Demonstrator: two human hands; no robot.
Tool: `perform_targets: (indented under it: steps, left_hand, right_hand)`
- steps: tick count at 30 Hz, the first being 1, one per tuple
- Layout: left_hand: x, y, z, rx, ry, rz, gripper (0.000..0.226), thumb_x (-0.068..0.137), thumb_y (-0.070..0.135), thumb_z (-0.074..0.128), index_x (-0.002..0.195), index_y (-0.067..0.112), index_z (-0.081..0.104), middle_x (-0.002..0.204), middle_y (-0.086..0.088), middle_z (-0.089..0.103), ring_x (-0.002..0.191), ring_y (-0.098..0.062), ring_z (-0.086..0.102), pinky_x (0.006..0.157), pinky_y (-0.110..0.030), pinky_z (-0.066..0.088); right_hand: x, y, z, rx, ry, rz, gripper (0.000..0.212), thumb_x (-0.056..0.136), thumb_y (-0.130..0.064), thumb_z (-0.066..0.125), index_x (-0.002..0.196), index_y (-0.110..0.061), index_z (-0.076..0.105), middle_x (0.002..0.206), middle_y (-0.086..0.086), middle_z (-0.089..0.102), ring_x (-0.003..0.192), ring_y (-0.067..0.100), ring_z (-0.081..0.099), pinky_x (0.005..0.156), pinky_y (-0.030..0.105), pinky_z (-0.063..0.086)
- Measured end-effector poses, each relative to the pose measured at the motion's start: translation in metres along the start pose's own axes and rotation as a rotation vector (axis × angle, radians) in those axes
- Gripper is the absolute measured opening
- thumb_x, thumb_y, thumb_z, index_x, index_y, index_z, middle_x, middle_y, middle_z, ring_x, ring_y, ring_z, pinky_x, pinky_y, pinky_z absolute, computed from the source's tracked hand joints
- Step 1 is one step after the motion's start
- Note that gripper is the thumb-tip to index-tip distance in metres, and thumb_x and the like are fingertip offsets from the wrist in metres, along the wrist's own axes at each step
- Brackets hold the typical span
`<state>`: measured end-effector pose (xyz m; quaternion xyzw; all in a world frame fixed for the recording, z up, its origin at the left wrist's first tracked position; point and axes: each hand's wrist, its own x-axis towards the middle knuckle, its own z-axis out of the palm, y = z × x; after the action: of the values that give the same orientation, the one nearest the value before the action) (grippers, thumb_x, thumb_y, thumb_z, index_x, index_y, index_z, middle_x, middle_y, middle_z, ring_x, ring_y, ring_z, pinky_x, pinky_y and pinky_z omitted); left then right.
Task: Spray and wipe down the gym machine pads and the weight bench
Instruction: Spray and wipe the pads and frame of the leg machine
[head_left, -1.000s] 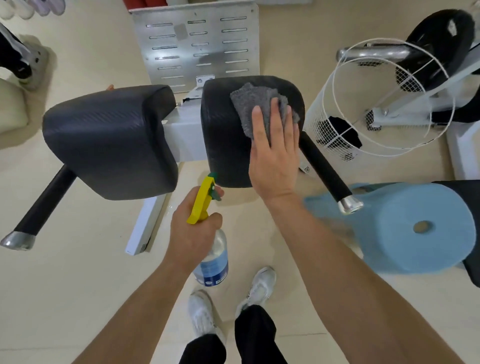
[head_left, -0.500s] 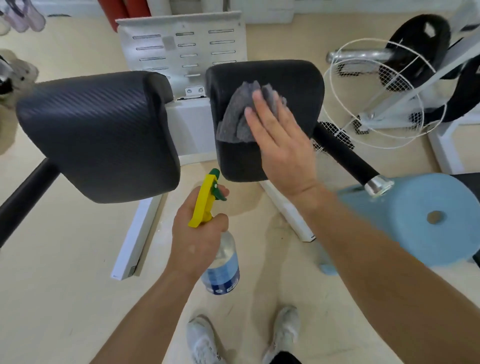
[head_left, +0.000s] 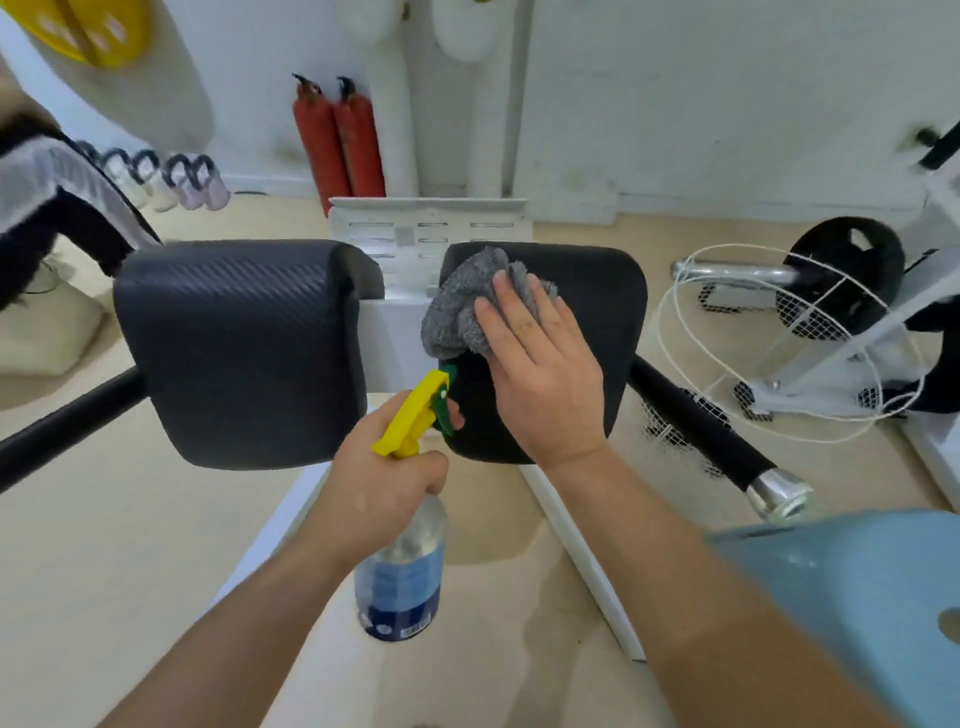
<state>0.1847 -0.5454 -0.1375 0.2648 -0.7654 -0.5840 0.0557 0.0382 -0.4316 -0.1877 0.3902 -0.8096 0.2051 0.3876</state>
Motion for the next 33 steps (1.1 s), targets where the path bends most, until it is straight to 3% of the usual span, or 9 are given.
perform_targets:
  steps: [4, 6, 12, 15, 22, 26, 29, 31, 33]
  left_hand:
    - [0.008, -0.009, -0.001, 0.03, 0.019, 0.07, 0.039, 0.063, 0.002, 0.066, 0.095, 0.023, 0.074, 0.086, -0.022, 0.065, 0.06, -0.014, 0.043, 0.048, -0.014, 0.038]
    - [0.009, -0.015, -0.002, 0.036, 0.042, 0.112, 0.04, 0.064, -0.001, 0.066, 0.096, 0.022, 0.074, 0.097, -0.013, 0.072, 0.061, -0.013, 0.046, 0.049, -0.015, 0.04]
    - [0.004, -0.028, -0.004, 0.006, 0.108, 0.1, 0.037, 0.068, -0.007, 0.066, 0.093, 0.019, 0.074, 0.066, -0.005, 0.065, 0.049, -0.005, 0.046, 0.048, -0.015, 0.041]
    - [0.0, -0.029, -0.007, 0.02, 0.08, 0.089, 0.04, 0.068, -0.007, 0.065, 0.094, 0.021, 0.075, 0.092, -0.015, 0.072, 0.057, -0.007, 0.051, 0.055, -0.021, 0.045]
    - [0.004, -0.025, -0.006, -0.065, 0.084, 0.11, 0.042, 0.073, -0.014, 0.06, 0.102, 0.012, 0.074, 0.098, 0.004, 0.077, 0.058, 0.005, 0.057, 0.049, -0.008, 0.044]
    - [0.008, -0.027, -0.006, -0.051, 0.097, 0.091, 0.019, 0.068, -0.013, 0.063, 0.084, -0.003, 0.063, 0.069, -0.004, 0.062, 0.056, -0.009, 0.048, 0.056, -0.025, 0.045]
    - [0.005, -0.033, -0.005, 0.005, 0.04, 0.042, 0.025, 0.063, -0.006, 0.066, 0.086, -0.009, 0.056, 0.067, -0.009, 0.054, 0.055, -0.012, 0.044, 0.054, -0.026, 0.041]
    - [-0.002, -0.035, -0.003, 0.056, 0.0, 0.03, 0.033, 0.057, 0.003, 0.067, 0.089, -0.003, 0.062, 0.068, -0.009, 0.055, 0.058, -0.015, 0.044, 0.049, -0.02, 0.041]
    - [-0.004, -0.034, 0.0, 0.07, -0.037, 0.053, 0.042, 0.052, 0.009, 0.063, 0.093, 0.014, 0.072, 0.079, -0.007, 0.07, 0.07, -0.029, 0.055, 0.061, -0.027, 0.05]
  right_hand:
    - [0.0, 0.002, 0.003, 0.026, 0.017, 0.024, 0.039, 0.094, -0.006, 0.063, 0.133, -0.009, 0.063, 0.145, 0.012, 0.054, 0.137, 0.034, 0.047, 0.113, 0.05, 0.038]
    - [-0.001, 0.004, 0.003, 0.024, 0.031, -0.007, 0.04, 0.094, -0.007, 0.063, 0.134, -0.009, 0.062, 0.145, 0.012, 0.053, 0.138, 0.034, 0.046, 0.114, 0.049, 0.037]
    - [-0.074, 0.005, 0.007, -0.057, -0.05, -0.277, 0.038, 0.098, -0.006, 0.059, 0.135, -0.008, 0.061, 0.146, 0.012, 0.053, 0.14, 0.034, 0.043, 0.114, 0.049, 0.037]
    - [-0.065, 0.016, -0.002, -0.077, -0.103, -0.408, 0.036, 0.103, -0.008, 0.047, 0.136, -0.01, 0.06, 0.148, 0.011, 0.05, 0.141, 0.035, 0.041, 0.116, 0.048, 0.035]
    - [0.022, -0.007, 0.013, -0.003, -0.045, -0.174, 0.041, 0.09, -0.002, 0.061, 0.131, -0.006, 0.063, 0.146, 0.014, 0.052, 0.139, 0.036, 0.043, 0.116, 0.047, 0.033]
    - [-0.035, -0.02, 0.017, 0.015, -0.121, -0.308, 0.039, 0.096, -0.004, 0.051, 0.135, -0.004, 0.059, 0.149, 0.013, 0.049, 0.143, 0.038, 0.036, 0.117, 0.051, 0.03]
    - [-0.08, -0.01, 0.012, -0.012, -0.157, -0.362, 0.038, 0.103, -0.005, 0.044, 0.139, -0.006, 0.056, 0.151, 0.012, 0.047, 0.144, 0.035, 0.037, 0.117, 0.049, 0.033]
    - [-0.088, 0.005, 0.002, -0.062, -0.149, -0.349, 0.038, 0.105, -0.005, 0.038, 0.139, -0.007, 0.057, 0.151, 0.011, 0.047, 0.143, 0.034, 0.038, 0.116, 0.048, 0.035]
    - [-0.074, 0.023, -0.006, -0.106, -0.1, -0.268, 0.038, 0.104, -0.003, 0.04, 0.137, -0.007, 0.059, 0.151, 0.012, 0.047, 0.142, 0.036, 0.039, 0.116, 0.049, 0.034]
